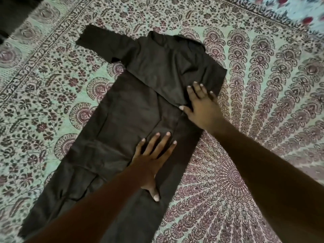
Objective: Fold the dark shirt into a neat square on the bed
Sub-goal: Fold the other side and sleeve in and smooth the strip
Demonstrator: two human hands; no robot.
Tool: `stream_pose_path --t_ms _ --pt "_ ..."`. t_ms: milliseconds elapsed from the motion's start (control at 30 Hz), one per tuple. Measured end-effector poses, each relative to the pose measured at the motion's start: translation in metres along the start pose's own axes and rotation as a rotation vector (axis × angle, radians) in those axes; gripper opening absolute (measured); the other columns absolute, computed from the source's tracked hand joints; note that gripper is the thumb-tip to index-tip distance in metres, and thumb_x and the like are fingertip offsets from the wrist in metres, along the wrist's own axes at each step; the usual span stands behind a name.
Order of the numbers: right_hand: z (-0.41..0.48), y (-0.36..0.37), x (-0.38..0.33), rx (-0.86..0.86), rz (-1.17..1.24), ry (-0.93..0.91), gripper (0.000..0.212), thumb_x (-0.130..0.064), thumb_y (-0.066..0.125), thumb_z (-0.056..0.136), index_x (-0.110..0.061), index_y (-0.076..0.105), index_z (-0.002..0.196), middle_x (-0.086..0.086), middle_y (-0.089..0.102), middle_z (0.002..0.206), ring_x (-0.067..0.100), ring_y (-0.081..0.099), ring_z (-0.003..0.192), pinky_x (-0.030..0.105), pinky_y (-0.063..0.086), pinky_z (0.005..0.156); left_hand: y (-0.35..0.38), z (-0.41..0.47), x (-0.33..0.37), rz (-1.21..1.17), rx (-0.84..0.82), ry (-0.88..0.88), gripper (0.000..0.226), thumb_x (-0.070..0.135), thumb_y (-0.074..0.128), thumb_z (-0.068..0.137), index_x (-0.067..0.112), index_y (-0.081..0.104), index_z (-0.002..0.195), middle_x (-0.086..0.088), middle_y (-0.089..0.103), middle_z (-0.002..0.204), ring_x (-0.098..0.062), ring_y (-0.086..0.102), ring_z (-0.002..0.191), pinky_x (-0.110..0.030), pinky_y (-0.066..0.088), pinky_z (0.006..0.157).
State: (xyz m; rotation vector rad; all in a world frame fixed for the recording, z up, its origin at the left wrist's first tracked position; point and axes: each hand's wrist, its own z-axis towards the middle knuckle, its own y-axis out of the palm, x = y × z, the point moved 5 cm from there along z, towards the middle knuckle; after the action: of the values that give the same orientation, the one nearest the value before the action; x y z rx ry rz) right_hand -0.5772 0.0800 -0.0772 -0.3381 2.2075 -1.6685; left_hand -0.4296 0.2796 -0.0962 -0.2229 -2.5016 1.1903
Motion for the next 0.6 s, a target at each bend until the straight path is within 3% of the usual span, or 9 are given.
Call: stream_pose_path --t_ms 67,133,233,300,467,600 --pt "-0.003 0.006 -0.022 -0.012 0.021 -0.016 0.077 -0.054 0.048 0.103 -0.013 0.024 0.163 0.011 0.013 0.173 0.029 0.012 0.160 0.053 0.015 0.127 -0.002 -0.001 -0.002 -0.008 0.036 0.045 0.169 0.076 0.088 0.046 0.037 -0.036 0.154 0.004 -0.051 0.158 -0.029 -0.036 0.153 -0.063 -0.006 0.122" --pt "0.001 0.006 -0.041 -0.009 0.056 -0.029 0.074 -0.050 0.047 0.104 -0.013 0.023 0.163 0.009 0.011 0.173 0.027 0.009 0.160 0.052 0.014 0.128 -0.007 -0.002 -0.009 -0.043 0.107 0.074 0.145 0.074 0.080 0.065 0.038 -0.024 0.160 0.006 -0.039 0.166 -0.026 -0.022 0.157 -0.058 0.005 0.124" --pt "0.013 0.002 -0.066 0.018 0.105 -0.020 0.068 -0.045 0.044 0.107 -0.013 0.023 0.164 0.007 0.010 0.174 0.025 0.007 0.161 0.050 0.011 0.129 -0.035 -0.004 -0.036 -0.175 0.384 0.133 0.103 0.057 0.069 0.083 0.034 0.011 0.165 0.006 -0.004 0.174 -0.026 0.017 0.149 -0.051 0.037 0.112" --pt "0.025 -0.002 -0.081 0.031 0.129 0.002 0.067 -0.042 0.043 0.107 -0.014 0.023 0.164 0.006 0.010 0.174 0.023 0.007 0.161 0.048 0.009 0.129 -0.059 0.000 -0.072 -0.255 0.533 0.124 0.086 0.046 0.067 0.086 0.028 0.029 0.161 0.005 0.017 0.171 -0.026 0.034 0.143 -0.047 0.045 0.104" --pt "0.050 -0.003 -0.105 -0.126 0.204 0.157 0.062 -0.044 0.036 0.110 -0.019 0.021 0.165 0.004 0.013 0.174 0.023 0.010 0.160 0.048 0.009 0.130 -0.126 0.028 -0.194 -0.394 0.735 -0.160 0.064 0.036 0.064 0.087 0.015 0.047 0.146 -0.009 0.048 0.150 -0.037 0.049 0.132 -0.054 0.048 0.104" --pt "0.061 0.002 -0.115 -0.203 0.152 0.263 0.056 -0.043 0.031 0.111 -0.020 0.028 0.163 0.004 0.016 0.173 0.025 0.016 0.159 0.051 0.014 0.127 -0.173 0.054 -0.288 -0.491 0.765 -0.527 0.061 0.036 0.060 0.095 0.014 0.043 0.149 -0.022 0.044 0.150 -0.046 0.041 0.138 -0.061 0.043 0.107"
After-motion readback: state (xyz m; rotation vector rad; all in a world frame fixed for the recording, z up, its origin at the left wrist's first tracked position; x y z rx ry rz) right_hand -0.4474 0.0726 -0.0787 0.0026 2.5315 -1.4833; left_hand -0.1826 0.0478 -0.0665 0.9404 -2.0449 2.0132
